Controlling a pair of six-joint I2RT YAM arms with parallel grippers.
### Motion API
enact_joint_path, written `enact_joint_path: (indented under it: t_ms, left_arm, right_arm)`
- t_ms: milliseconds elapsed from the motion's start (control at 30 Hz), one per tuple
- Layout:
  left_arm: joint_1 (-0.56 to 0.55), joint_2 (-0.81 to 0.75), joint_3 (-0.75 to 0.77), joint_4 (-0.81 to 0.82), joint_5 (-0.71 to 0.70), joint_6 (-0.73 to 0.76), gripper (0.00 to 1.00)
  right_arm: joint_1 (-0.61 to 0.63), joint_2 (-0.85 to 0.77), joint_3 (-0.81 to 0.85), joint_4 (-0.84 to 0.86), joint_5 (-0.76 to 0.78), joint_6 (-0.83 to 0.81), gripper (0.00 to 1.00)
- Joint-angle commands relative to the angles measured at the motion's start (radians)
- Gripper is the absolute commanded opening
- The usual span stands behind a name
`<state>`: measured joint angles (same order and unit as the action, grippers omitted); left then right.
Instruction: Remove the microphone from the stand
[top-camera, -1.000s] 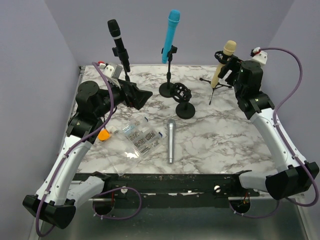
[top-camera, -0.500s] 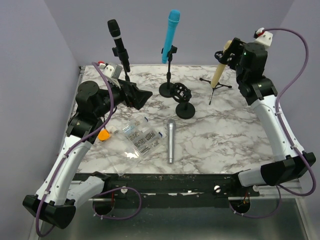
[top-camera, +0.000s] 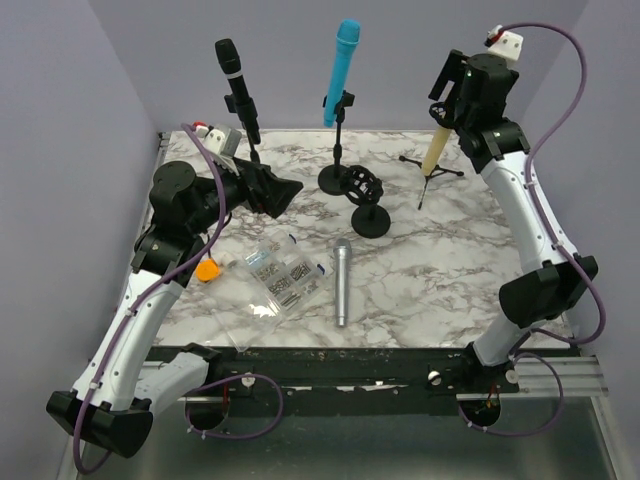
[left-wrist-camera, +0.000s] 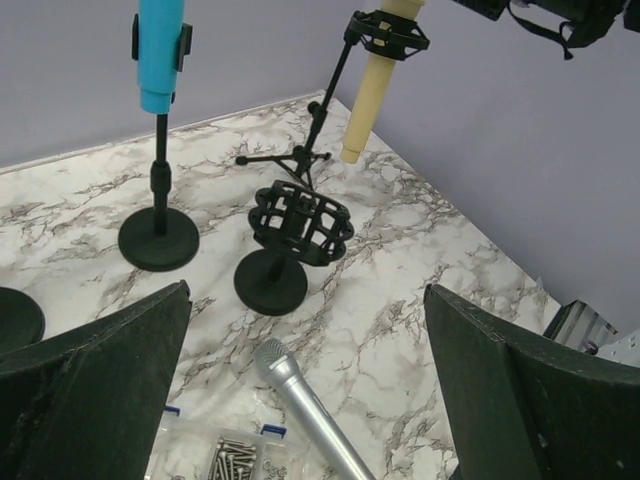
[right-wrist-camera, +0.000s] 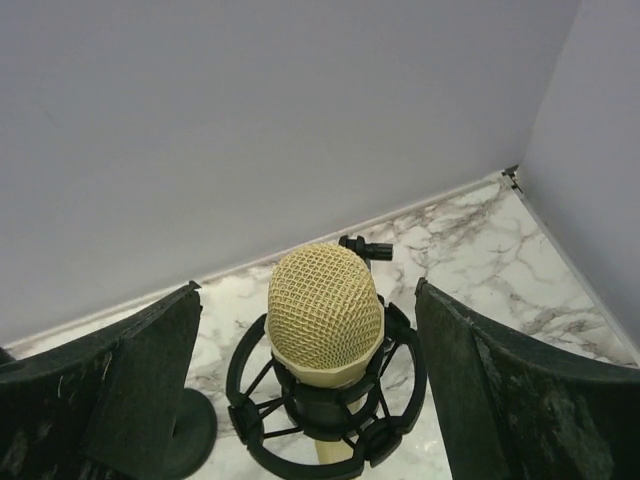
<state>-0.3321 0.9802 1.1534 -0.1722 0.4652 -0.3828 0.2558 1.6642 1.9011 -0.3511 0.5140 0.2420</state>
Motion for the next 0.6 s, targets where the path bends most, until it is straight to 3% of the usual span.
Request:
enact_joint_path:
  t_ms: [0,567]
  left_arm:
    - [0.013,-0.006,0.007,0.027,0.028,-0.008,0.99]
    - [0.030,0.018,0.002,0.045,0.055,-0.037,0.99]
  right_arm:
    - [-0.009,0.054,0.031,-0.035,0.045,-0.032,0.87]
    - [-0.012,0.104,0.180,-0.067,0.073,-0.106,0.34]
